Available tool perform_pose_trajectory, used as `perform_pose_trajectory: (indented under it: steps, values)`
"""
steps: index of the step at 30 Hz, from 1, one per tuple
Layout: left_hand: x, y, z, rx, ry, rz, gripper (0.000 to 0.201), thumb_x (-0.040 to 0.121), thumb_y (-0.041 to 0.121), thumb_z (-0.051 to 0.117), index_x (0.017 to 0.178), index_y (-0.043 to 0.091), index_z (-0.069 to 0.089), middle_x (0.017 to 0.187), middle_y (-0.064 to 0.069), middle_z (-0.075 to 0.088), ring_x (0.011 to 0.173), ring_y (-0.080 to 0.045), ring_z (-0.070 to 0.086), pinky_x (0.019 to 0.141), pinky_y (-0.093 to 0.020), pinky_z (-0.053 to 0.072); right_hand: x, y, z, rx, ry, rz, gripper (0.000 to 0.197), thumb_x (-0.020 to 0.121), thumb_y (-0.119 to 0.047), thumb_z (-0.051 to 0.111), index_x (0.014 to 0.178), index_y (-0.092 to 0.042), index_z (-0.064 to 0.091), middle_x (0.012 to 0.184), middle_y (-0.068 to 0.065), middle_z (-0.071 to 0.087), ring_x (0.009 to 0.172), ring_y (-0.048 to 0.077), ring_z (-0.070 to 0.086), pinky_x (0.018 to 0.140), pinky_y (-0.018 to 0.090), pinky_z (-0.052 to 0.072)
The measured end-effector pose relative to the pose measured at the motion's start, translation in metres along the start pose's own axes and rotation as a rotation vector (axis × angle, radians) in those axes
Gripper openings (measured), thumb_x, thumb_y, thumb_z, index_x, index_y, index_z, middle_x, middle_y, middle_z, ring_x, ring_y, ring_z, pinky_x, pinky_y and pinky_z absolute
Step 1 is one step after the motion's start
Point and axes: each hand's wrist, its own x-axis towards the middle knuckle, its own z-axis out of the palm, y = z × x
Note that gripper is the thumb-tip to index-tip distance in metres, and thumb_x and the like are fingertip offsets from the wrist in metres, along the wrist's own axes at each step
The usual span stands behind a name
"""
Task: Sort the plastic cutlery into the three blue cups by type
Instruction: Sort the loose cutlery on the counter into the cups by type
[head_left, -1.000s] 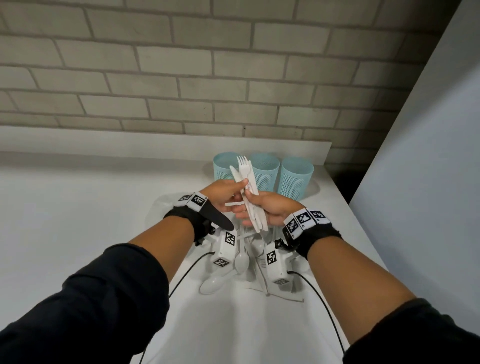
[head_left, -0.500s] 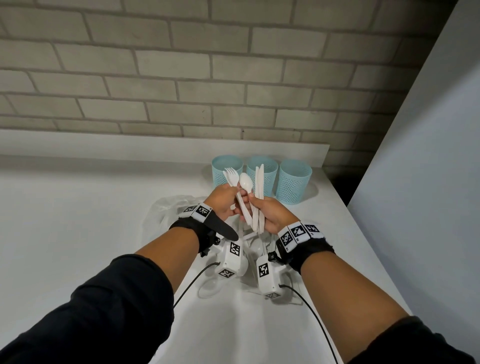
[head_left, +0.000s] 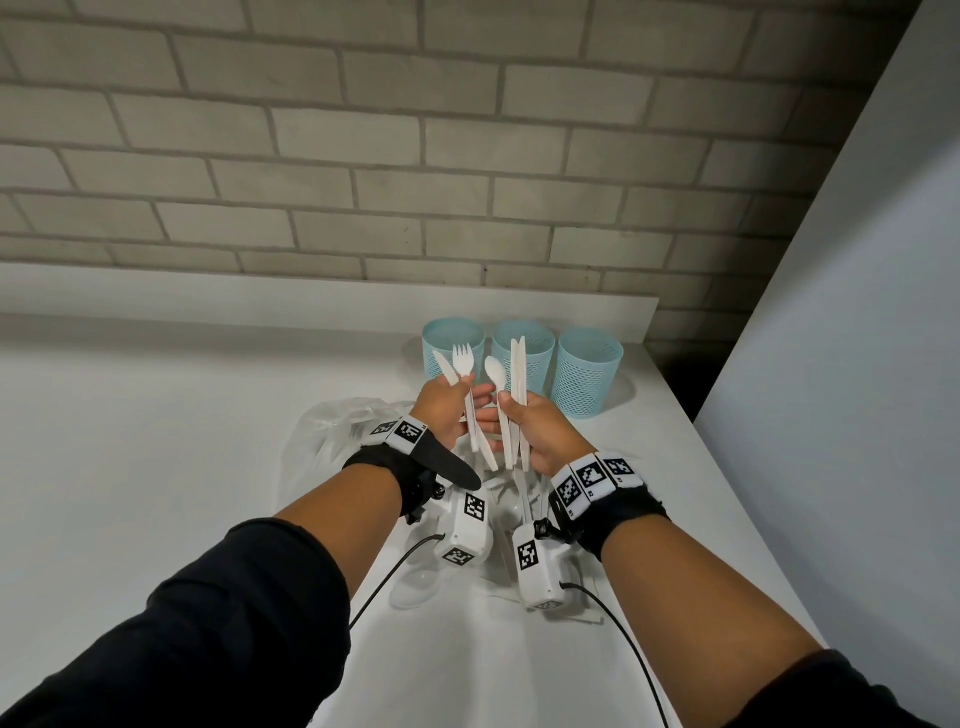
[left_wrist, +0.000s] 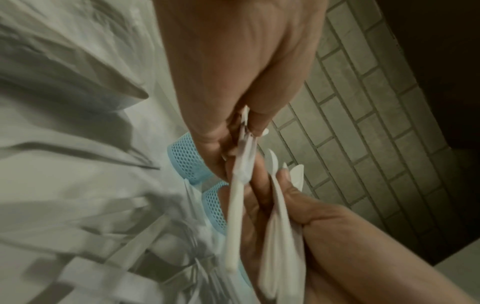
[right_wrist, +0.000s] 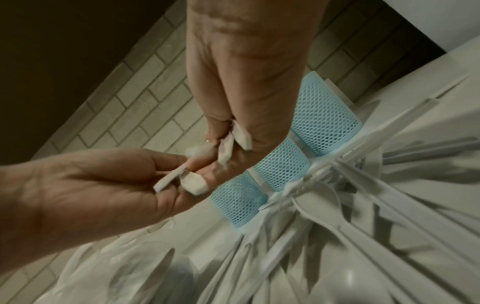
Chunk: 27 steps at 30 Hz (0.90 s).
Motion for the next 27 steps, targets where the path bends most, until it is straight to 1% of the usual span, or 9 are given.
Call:
perform_pose_trajectory:
  steps: [2, 5, 7, 9, 14, 17, 20, 22, 27]
  values:
    - [-0.002, 0.002, 0.005, 0.016, -0.039, -0.016, 0.027, 0.101, 0.019, 0.038, 0.092, 0.004, 0.058, 0.08, -0.011, 0.065, 0.067, -0.023, 0.064, 0.057, -0.032, 0.056, 0.002, 0.0, 0.001, -0.043, 0.013, 0.0, 0.018, 0.097, -0.017, 0.047, 0.096, -0.007, 0.062, 0.083, 0.011, 0.069, 0.073, 0.022, 0.069, 0.066, 0.038, 0.058]
    - [-0.005, 0.001, 0.012, 0.054, -0.036, -0.007, 0.026, 0.102, 0.019, 0.034, 0.106, 0.004, 0.055, 0.085, -0.012, 0.061, 0.072, -0.024, 0.061, 0.064, -0.035, 0.052, 0.006, 0.001, 0.003, -0.089, 0.088, -0.021, 0.016, 0.093, -0.014, 0.056, 0.102, -0.003, 0.064, 0.085, 0.012, 0.068, 0.074, 0.024, 0.067, 0.069, 0.038, 0.057]
    - [-0.004, -0.002, 0.014, 0.077, -0.026, 0.02, 0.02, 0.101, 0.013, 0.038, 0.11, 0.005, 0.054, 0.087, -0.011, 0.062, 0.072, -0.022, 0.06, 0.066, -0.034, 0.05, 0.005, -0.001, 0.004, -0.128, 0.096, -0.017, 0.01, 0.091, -0.014, 0.06, 0.091, -0.006, 0.066, 0.085, 0.014, 0.069, 0.072, 0.024, 0.067, 0.065, 0.034, 0.058]
    - [-0.002, -0.003, 0.013, 0.091, -0.021, 0.026, 0.018, 0.099, 0.009, 0.042, 0.11, 0.004, 0.056, 0.09, -0.013, 0.062, 0.072, -0.022, 0.06, 0.067, -0.035, 0.051, 0.005, -0.003, 0.003, -0.159, 0.073, 0.029, 0.013, 0.09, -0.019, 0.061, 0.087, -0.008, 0.067, 0.093, 0.019, 0.069, 0.082, 0.031, 0.068, 0.076, 0.042, 0.058]
    - [0.004, -0.004, 0.007, 0.132, -0.022, 0.019, 0.015, 0.094, 0.006, 0.049, 0.091, 0.006, 0.063, 0.08, -0.01, 0.064, 0.064, -0.02, 0.061, 0.042, -0.02, 0.046, 0.0, -0.012, -0.004, -0.083, -0.066, 0.21, 0.033, 0.098, -0.025, 0.046, 0.11, 0.002, 0.06, 0.103, 0.023, 0.067, 0.096, 0.038, 0.064, 0.086, 0.05, 0.052]
    - [0.007, -0.005, 0.006, 0.128, 0.003, 0.038, 0.015, 0.093, 0.005, 0.052, 0.104, 0.001, 0.061, 0.092, -0.017, 0.065, 0.075, -0.029, 0.062, 0.048, -0.024, 0.051, 0.003, -0.014, -0.007, -0.074, -0.131, 0.248, 0.032, 0.1, -0.021, 0.04, 0.115, 0.003, 0.055, 0.103, 0.021, 0.065, 0.097, 0.036, 0.063, 0.094, 0.055, 0.044]
    - [0.012, -0.006, 0.005, 0.136, 0.054, 0.071, 0.006, 0.09, 0.005, 0.057, 0.089, 0.005, 0.063, 0.091, -0.017, 0.065, 0.08, -0.032, 0.062, 0.073, -0.04, 0.053, 0.007, -0.015, -0.007, -0.143, -0.105, 0.227, 0.028, 0.098, -0.024, 0.045, 0.106, -0.001, 0.06, 0.097, 0.02, 0.068, 0.092, 0.037, 0.066, 0.077, 0.051, 0.053]
    - [0.014, -0.005, 0.005, 0.13, 0.076, 0.088, 0.009, 0.088, 0.003, 0.06, 0.082, 0.009, 0.062, 0.087, -0.015, 0.065, 0.082, -0.031, 0.062, 0.084, -0.045, 0.052, 0.009, -0.015, -0.007, -0.19, -0.06, 0.191, 0.025, 0.097, -0.025, 0.048, 0.095, -0.005, 0.063, 0.084, 0.013, 0.07, 0.073, 0.027, 0.07, 0.057, 0.038, 0.058]
    - [0.018, -0.001, 0.008, 0.045, 0.043, 0.092, 0.006, 0.091, 0.01, 0.057, 0.087, 0.013, 0.06, 0.082, -0.01, 0.067, 0.067, -0.02, 0.065, 0.069, -0.035, 0.054, 0.015, -0.025, -0.01, -0.195, 0.109, 0.103, 0.021, 0.1, -0.016, 0.041, 0.095, -0.009, 0.06, 0.077, 0.003, 0.058, 0.067, 0.014, 0.056, 0.054, 0.026, 0.045]
